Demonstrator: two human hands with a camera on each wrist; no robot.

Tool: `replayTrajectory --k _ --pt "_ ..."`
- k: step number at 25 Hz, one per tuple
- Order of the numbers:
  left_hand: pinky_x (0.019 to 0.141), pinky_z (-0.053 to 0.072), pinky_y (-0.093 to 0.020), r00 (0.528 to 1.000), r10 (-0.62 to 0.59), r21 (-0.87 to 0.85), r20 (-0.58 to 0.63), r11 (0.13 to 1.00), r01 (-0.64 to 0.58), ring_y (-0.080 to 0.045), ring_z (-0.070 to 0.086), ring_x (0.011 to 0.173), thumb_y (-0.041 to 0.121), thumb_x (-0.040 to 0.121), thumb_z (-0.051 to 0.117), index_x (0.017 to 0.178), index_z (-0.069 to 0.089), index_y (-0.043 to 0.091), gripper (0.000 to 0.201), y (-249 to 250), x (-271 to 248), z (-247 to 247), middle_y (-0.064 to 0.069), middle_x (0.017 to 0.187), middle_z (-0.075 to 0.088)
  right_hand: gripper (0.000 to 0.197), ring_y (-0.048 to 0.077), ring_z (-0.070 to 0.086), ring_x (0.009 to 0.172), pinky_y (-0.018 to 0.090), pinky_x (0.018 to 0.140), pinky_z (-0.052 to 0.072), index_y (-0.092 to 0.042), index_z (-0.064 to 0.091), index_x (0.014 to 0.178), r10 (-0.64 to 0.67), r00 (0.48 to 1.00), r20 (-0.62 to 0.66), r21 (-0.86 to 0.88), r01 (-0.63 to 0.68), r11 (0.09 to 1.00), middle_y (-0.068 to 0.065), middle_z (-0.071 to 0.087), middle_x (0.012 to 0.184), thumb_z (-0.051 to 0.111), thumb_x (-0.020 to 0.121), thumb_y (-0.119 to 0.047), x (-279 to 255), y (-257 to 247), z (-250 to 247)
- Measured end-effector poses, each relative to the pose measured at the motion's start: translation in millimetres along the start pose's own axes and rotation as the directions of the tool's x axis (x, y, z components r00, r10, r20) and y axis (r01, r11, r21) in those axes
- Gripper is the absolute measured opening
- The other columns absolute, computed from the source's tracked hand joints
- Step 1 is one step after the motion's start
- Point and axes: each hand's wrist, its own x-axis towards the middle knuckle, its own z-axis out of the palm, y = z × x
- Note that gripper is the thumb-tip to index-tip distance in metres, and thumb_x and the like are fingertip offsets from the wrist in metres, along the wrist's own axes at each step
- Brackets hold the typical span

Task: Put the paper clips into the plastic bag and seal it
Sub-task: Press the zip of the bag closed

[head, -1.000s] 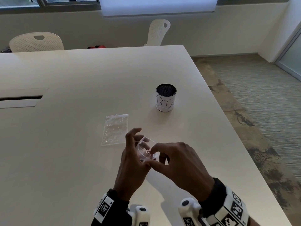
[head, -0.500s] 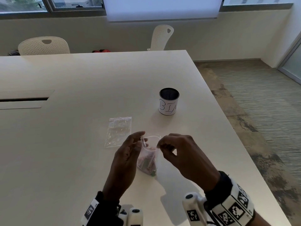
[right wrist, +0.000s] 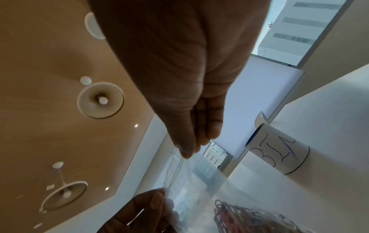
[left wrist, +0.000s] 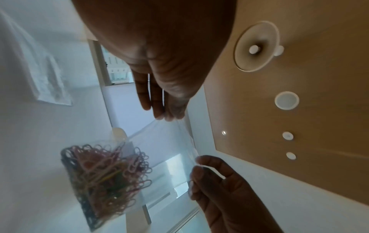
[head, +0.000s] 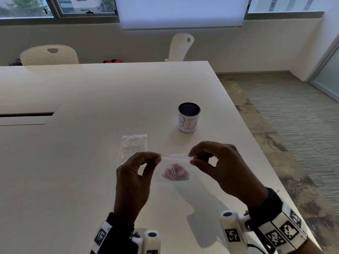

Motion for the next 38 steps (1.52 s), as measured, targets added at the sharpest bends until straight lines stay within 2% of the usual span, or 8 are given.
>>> replayTrajectory --k 4,7,15,20,24,30,35,38 --pt "0.084 0.059 -0.029 0.984 0.068 -0.013 0.165 0.998 -0.066 -0.014 0.075 0.088 0.017 0.092 0.073 0.099 0.079 0.019 0.009 9.8 -2.0 -2.9 0.012 0.089 0.076 0.013 0.008 0.071 0.076 0.013 0.076 0.054 -0.022 0.075 0.099 0.09 0.995 0.029 0.03 -0.091 0.995 -0.009 0.075 0.078 0.08 0.088 -0.016 -8.4 2.8 -14.9" --pt "0.084 0.061 -0.032 0.959 -0.007 -0.142 0.284 0.989 0.049 -0.018 0.078 0.082 0.025 0.091 0.071 0.111 0.075 0.022 0.02 16.0 -6.0 -4.4 0.003 0.082 0.078 0.006 0.009 0.072 0.078 0.019 0.079 0.057 -0.021 0.077 0.088 0.167 0.977 0.135 0.151 -0.187 0.971 -0.004 0.077 0.084 0.077 0.09 -0.016 -17.5 8.4 -24.5" --pt "0.092 0.062 -0.033 0.901 -0.179 -0.114 0.395 0.964 0.242 -0.014 0.077 0.093 0.022 0.088 0.081 0.117 0.07 0.031 0.032 -2.3 -3.5 23.4 0.004 0.092 0.078 0.006 0.045 0.069 0.086 0.045 0.082 0.059 0.003 0.068 0.094 0.307 0.941 0.145 0.421 -0.339 0.841 0.02 0.076 0.086 0.066 0.096 -0.002 -23.7 48.1 13.3" --pt "0.084 0.059 -0.027 0.822 -0.247 -0.149 0.513 0.918 0.369 -0.009 0.077 0.092 0.024 0.083 0.086 0.103 0.08 0.024 0.021 -3.4 7.6 38.3 0.003 0.095 0.082 0.008 0.032 0.074 0.085 0.039 0.084 0.061 -0.007 0.071 0.099 0.307 0.94 0.147 0.418 -0.34 0.842 0.012 0.077 0.088 0.075 0.092 -0.008 -22.3 50.1 22.1" --pt "0.079 0.057 -0.022 0.84 -0.22 -0.141 0.496 0.934 0.328 -0.008 0.077 0.086 0.022 0.084 0.085 0.093 0.083 0.018 0.01 -6.1 10.1 44.2 0.002 0.088 0.082 0.01 0.019 0.076 0.087 0.03 0.084 0.062 -0.015 0.074 0.098 0.294 0.948 0.121 0.353 -0.318 0.88 0.002 0.079 0.09 0.077 0.09 -0.012 -23.5 54.0 26.2" --pt "0.084 0.063 -0.04 0.862 -0.161 -0.107 0.48 0.965 0.24 -0.016 0.076 0.085 0.023 0.086 0.083 0.091 0.084 0.021 0.006 -12.1 11.0 46.4 0.001 0.087 0.079 0.004 0.015 0.075 0.083 0.029 0.082 0.061 -0.016 0.076 0.095 0.27 0.959 0.082 0.331 -0.282 0.901 -0.003 0.078 0.086 0.076 0.091 -0.015 -22.6 57.1 29.0" --pt "0.08 0.059 -0.028 0.866 -0.185 -0.173 0.464 0.94 0.293 -0.015 0.077 0.084 0.015 0.085 0.084 0.09 0.084 0.016 0.004 -12.0 8.6 51.4 -0.002 0.087 0.079 0.003 0.016 0.076 0.084 0.03 0.081 0.062 -0.016 0.076 0.093 0.276 0.959 0.068 0.355 -0.282 0.891 0.0 0.079 0.088 0.077 0.09 -0.016 -23.5 58.0 31.5" --pt "0.085 0.062 -0.036 0.854 -0.198 -0.195 0.482 0.925 0.325 -0.018 0.078 0.088 0.016 0.084 0.085 0.092 0.084 0.017 0.008 -12.2 8.2 51.3 -0.002 0.089 0.08 0.003 0.016 0.076 0.086 0.03 0.083 0.063 -0.016 0.077 0.093 0.276 0.959 0.066 0.366 -0.281 0.887 0.0 0.079 0.088 0.078 0.09 -0.017 -25.0 57.1 31.7"
